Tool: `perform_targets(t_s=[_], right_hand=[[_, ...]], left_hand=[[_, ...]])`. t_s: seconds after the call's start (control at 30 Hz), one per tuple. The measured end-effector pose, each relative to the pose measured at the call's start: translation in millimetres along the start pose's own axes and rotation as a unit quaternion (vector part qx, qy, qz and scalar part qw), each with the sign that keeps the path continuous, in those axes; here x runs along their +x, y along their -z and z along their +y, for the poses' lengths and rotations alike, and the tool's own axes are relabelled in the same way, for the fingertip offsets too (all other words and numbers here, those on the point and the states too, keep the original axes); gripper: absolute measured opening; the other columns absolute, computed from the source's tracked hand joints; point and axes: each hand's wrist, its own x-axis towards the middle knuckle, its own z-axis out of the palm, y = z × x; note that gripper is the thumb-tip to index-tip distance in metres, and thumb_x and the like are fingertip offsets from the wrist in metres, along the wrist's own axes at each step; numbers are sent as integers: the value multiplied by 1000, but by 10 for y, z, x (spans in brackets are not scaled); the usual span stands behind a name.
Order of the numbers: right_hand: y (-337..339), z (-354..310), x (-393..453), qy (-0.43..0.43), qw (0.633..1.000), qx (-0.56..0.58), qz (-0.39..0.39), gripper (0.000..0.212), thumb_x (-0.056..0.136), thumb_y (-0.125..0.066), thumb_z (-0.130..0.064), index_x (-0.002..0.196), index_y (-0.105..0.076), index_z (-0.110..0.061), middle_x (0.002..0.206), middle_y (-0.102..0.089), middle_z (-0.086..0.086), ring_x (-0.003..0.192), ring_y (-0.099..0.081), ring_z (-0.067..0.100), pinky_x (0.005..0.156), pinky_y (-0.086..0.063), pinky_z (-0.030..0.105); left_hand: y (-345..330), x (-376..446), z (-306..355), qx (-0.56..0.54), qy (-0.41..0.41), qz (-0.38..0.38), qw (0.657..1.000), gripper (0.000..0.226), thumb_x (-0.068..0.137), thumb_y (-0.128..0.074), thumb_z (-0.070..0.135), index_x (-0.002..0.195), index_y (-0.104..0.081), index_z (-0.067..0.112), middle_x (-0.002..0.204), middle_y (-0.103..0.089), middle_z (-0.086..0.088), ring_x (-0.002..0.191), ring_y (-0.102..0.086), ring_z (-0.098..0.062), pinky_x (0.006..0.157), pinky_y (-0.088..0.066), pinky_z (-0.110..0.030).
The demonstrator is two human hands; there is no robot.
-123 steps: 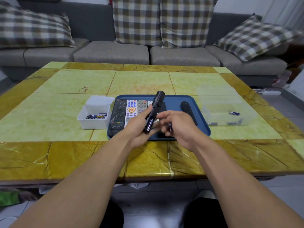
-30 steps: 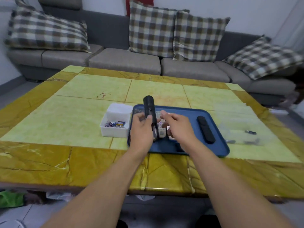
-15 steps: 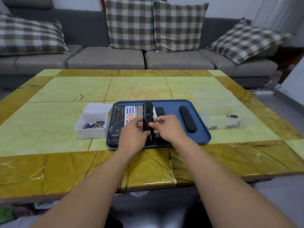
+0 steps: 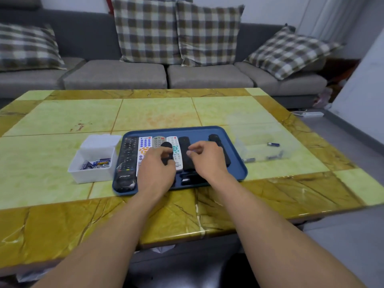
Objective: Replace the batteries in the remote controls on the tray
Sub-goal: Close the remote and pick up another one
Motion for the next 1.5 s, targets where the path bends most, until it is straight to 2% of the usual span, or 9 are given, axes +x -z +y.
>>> perform_targets(t_s=[0.2, 0.4, 0.57, 0.83, 0.9, 1.0, 1.1, 1.27, 1.5], right_hand=[[845, 459, 534, -42, 991, -83, 97, 30, 94, -51, -1, 106, -73, -17, 113, -70, 3, 100, -65, 21, 81, -50, 26], [1354, 725, 956, -105, 920, -297, -233, 21, 102, -46, -14, 98, -67, -9, 94, -62, -4, 96, -60, 24, 74, -51, 29], [1235, 860, 923, -28, 858, -428, -281, 29, 101, -44, -16, 113, -64, 2, 123, -60, 19, 105, -58, 32, 88, -47, 38], [1279, 856, 896, -103, 943, -260, -182, 76, 104, -16, -57, 140, -49, 2, 149, -45, 18, 134, -44, 34, 108, -33, 40], [1407, 824, 1020, -120, 956, -225, -144, 93, 94, -22, -75, 131, -55, 3, 135, -56, 17, 123, -52, 36, 100, -39, 42], [1647, 898, 1235, -76, 885, -420, -188, 60, 100, -38, -58, 100, -61, -2, 83, -52, 6, 86, -55, 30, 63, -40, 31], [1704, 1085, 1358, -80, 805, -551, -206, 28, 105, -42, -27, 114, -60, -7, 90, -48, 2, 98, -57, 31, 85, -51, 38], [1598, 1369, 1539, -106, 748, -622, -205, 22, 98, -45, -14, 76, -46, -13, 86, -50, 3, 92, -55, 31, 97, -49, 44], [1499, 1352, 1539, -127, 698, -660, -245, 32, 101, -41, -8, 125, -60, 0, 112, -54, 12, 93, -48, 24, 87, -44, 31]], left_hand=[[-349, 55, 268, -6, -85, -20, 996, 25, 89, -63, 16, 112, -70, 24, 117, -62, 1, 115, -53, -20, 101, -42, -35], [-622, 117, 410, 21, -120, -57, 991, 22, 91, -63, 20, 113, -68, 24, 121, -61, 1, 123, -48, -20, 107, -39, -37], [-758, 138, 513, 0, -121, -61, 991, 22, 93, -61, 19, 114, -67, 23, 123, -59, 4, 126, -44, -15, 104, -35, -29], [-933, 105, 606, -17, -120, -66, 990, 20, 92, -63, 19, 110, -68, 26, 122, -61, 7, 127, -44, -15, 108, -38, -36], [-949, 87, 623, -24, -114, -66, 991, 19, 92, -63, 20, 110, -68, 27, 122, -61, 7, 128, -44, -15, 108, -39, -37], [-959, 74, 624, -27, -118, -67, 990, 18, 92, -63, 20, 108, -68, 28, 121, -61, 8, 127, -44, -14, 108, -40, -37], [-938, 106, 607, -30, -116, -62, 991, 19, 92, -63, 18, 107, -68, 28, 120, -61, 9, 126, -44, -13, 105, -37, -29], [-879, 153, 579, -32, -87, -55, 994, 20, 94, -61, 16, 110, -68, 26, 123, -62, 6, 130, -42, -14, 104, -32, -24], [-593, 338, 377, 66, -15, -25, 997, 42, 84, -62, 5, 121, -67, 24, 130, -61, 0, 129, -45, -24, 106, -40, -39]])
